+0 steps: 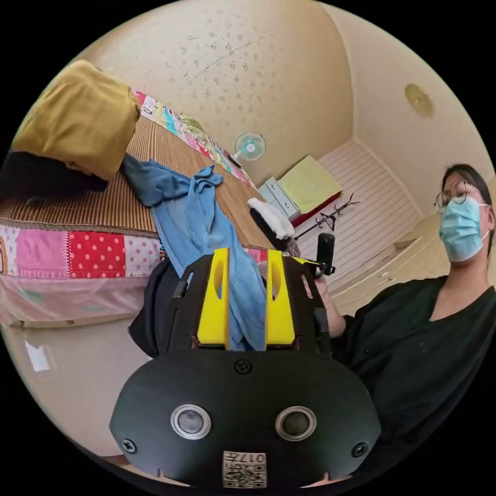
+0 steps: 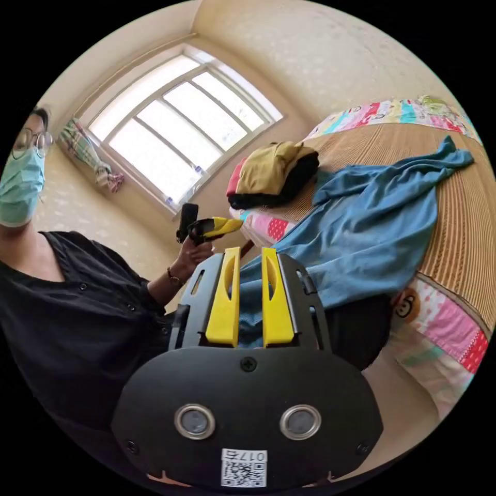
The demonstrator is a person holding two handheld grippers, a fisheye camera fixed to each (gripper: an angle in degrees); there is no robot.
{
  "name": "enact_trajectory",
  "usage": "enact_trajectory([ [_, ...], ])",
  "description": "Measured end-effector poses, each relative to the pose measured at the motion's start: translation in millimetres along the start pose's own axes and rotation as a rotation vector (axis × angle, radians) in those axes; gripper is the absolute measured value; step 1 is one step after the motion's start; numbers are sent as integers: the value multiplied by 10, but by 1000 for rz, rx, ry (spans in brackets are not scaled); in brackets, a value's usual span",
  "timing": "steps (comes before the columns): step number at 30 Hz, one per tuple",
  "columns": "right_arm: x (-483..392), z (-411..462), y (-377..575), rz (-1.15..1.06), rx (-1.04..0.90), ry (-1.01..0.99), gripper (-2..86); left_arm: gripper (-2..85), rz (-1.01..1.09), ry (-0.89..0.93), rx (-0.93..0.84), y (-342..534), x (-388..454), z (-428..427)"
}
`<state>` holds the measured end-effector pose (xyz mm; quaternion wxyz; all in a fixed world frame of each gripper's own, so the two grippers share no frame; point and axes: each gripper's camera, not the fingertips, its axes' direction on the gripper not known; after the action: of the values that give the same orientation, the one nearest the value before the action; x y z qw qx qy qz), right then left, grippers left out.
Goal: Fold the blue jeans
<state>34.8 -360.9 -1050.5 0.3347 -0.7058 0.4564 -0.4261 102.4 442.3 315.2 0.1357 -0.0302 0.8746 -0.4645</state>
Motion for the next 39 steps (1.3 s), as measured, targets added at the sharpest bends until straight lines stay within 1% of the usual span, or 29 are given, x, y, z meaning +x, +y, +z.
enact_trajectory([
  [1, -88, 102, -12, -19, -44, 2, 81, 107, 34, -10, -38, 30, 99, -51],
  [3, -372, 460, -23, -66, -154, 35, 94, 106, 35, -35, -83, 58, 187, -116],
  [4, -426, 544, -24, -73, -174, 31, 96, 104, 31, -57, -100, 75, 225, -153],
  [7, -601, 889, -44, -81, -282, -50, 109, 82, 3, -98, -172, 84, 237, -164],
  [9, -727, 1004, -40, -98, -334, -42, 113, 75, -21, -69, -244, 82, 207, -135],
  [11, -793, 1037, -30, -105, -373, 8, 114, 83, -109, -32, -375, 103, 68, -26],
  [12, -820, 1029, -20, -105, -384, 23, 114, 91, -133, -17, -410, 114, 14, 14],
  [14, -825, 952, 0, -101, -362, 9, 111, 124, -224, 86, -518, 152, -162, 177],
  [16, -780, 836, 17, -80, -324, -4, 108, 139, -249, 131, -561, 143, -150, 286],
  [19, -655, 641, 35, -41, -288, 45, 110, 193, -286, 122, -661, 132, -40, 571],
  [21, -524, 487, 70, 8, -267, 133, 114, 205, -330, 101, -623, 96, -11, 623],
  [25, -286, 210, 184, 114, -212, 171, 117, 206, -367, 28, -578, -12, 74, 678],
  [29, -109, -37, 344, 200, -175, 201, 119, 162, -386, -100, -488, 10, 194, 682],
  [31, -75, -112, 401, 220, -161, 204, 120, 145, -379, -144, -479, 43, 217, 727],
  [36, -25, -204, 532, 247, -168, 185, 127, 94, -399, -179, -487, -1, 168, 737],
  [39, 17, -196, 615, 280, -196, 141, 130, 71, -439, -105, -484, -7, 37, 707],
])
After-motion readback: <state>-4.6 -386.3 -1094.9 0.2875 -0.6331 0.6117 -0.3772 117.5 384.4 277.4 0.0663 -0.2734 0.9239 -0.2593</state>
